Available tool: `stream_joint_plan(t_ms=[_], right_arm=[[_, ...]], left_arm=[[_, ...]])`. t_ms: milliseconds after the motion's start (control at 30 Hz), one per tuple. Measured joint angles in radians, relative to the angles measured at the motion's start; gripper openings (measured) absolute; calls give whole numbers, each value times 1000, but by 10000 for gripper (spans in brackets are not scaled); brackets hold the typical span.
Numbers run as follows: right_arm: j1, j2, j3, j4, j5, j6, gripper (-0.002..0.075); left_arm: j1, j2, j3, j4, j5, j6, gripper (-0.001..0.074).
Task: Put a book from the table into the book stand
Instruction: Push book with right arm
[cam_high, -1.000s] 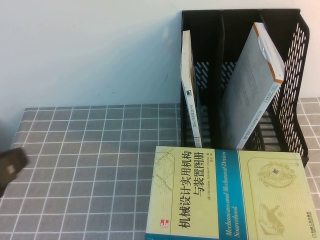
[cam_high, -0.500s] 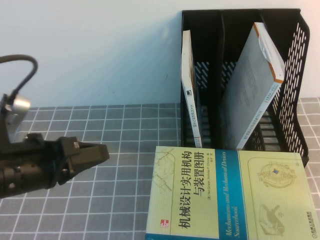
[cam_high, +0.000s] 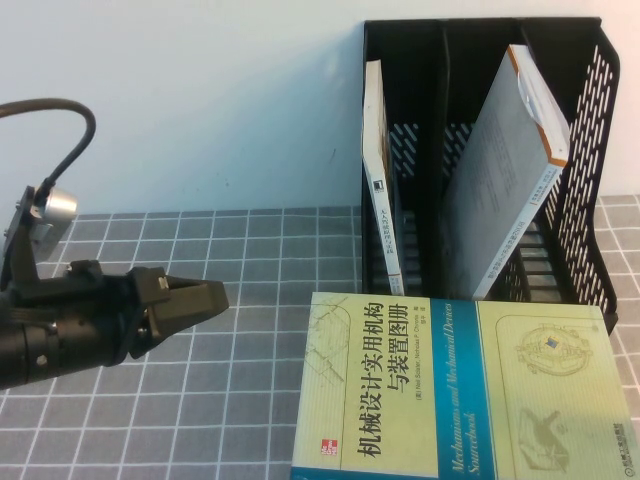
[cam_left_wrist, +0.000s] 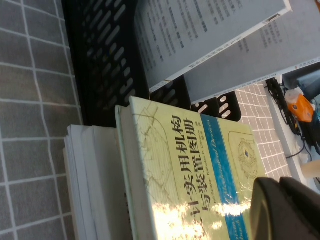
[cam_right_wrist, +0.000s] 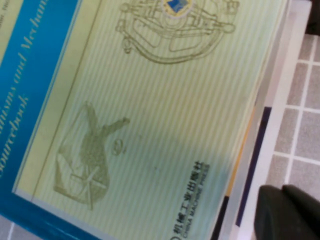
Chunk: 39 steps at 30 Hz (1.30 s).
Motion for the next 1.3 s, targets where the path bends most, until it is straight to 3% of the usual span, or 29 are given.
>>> stream_joint_plan(t_ms=[500, 900, 1300], right_arm=[[6, 75, 12, 82, -48, -92, -3], [10, 137, 12, 274, -62, -233, -3], [138, 179, 12, 407, -171, -281, -3]], left_arm=[[0, 0, -2, -23, 0, 19, -3], [0, 0, -2, -25, 17, 19, -3], [0, 0, -2, -79, 23, 19, -3]])
